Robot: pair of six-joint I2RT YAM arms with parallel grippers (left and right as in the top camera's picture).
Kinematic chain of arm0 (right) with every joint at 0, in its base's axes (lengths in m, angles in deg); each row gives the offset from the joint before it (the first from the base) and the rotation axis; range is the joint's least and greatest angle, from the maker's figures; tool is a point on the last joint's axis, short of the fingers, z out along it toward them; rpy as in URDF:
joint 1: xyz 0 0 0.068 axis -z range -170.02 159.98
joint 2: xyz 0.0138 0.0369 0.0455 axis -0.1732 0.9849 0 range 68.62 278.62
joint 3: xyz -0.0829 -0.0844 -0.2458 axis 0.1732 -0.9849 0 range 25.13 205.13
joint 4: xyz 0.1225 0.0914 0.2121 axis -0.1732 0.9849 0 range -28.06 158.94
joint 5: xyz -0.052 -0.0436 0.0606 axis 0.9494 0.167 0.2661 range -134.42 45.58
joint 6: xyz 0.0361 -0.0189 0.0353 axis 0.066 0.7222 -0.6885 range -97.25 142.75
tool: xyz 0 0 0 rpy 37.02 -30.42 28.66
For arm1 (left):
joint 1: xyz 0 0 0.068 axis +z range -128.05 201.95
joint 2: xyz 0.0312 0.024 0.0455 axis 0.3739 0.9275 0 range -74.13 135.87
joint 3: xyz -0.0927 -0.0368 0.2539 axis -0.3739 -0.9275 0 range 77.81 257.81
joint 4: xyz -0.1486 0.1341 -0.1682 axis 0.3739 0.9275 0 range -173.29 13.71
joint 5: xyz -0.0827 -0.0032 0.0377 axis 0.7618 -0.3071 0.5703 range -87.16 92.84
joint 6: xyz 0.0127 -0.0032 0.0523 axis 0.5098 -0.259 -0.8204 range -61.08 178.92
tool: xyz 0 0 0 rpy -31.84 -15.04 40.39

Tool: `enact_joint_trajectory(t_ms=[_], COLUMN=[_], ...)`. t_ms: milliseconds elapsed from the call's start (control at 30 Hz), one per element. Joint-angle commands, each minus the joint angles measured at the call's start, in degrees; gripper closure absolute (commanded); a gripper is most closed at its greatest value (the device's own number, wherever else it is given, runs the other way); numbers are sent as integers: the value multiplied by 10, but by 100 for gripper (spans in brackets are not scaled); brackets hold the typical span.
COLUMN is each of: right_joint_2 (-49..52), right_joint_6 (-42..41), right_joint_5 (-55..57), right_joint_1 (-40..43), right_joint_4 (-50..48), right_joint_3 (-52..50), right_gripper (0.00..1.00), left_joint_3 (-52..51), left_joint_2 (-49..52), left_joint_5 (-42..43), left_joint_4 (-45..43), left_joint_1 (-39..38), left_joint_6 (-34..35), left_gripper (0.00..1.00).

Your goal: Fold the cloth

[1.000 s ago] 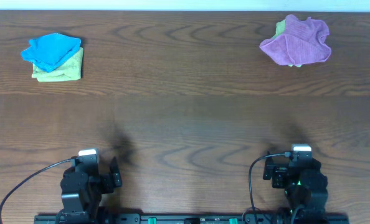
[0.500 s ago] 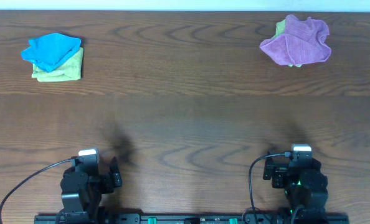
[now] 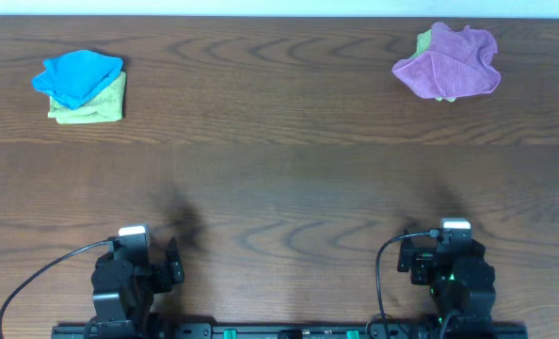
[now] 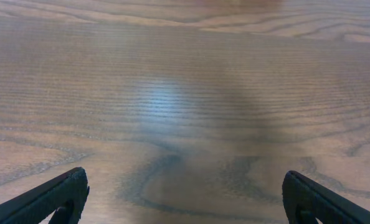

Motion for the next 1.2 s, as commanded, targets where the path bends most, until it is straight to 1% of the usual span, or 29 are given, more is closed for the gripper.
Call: enact_joint_trajectory(t_ms=[0,100,167,233,300,333,500,633,733,867,1000,1167], right_joint_2=[-6,3,23,53,104,127,282,440,529,640,729,819], right_joint_6=[7,6,-13,-45,-99,-111,-121,-155,-172,-175,-175,-146], right_joint_5=[-2,-5,-21,-9,26,37,48,50,49,38,23,-16], right_joint_1=[6,6,6,8,14,16,35,56,63,70,87,118], right_joint_4=[-1,5,0,-17,-35,-40,-75,-71,-71,-70,-70,-72], right_joint_3=[-5,-4,5,26,63,79,183,292,355,449,531,616], right_gripper=[1,1,1,1,1,1,1,1,1,1,1,1], left_joint_3=[-5,-5,-5,-5,-5,-5,-5,-5,-5,-5,-5,-5], left_joint_2=[-5,-5,-5,-5,-5,-5,-5,-5,-5,-5,-5,-5], left_joint_5=[-15,-15,-15,-15,-15,-15,-15,-15,-15,-15,-15,-15], left_joint_4=[40,40,40,40,40,40,40,40,40,40,40,40], left_joint_1=[0,0,0,0,0,0,0,0,0,0,0,0], left_joint_6=[-21,-21,-21,-21,-21,-21,-21,-21,-21,-21,-21,-21], left_gripper=[5,5,5,5,5,5,5,5,5,5,5,5])
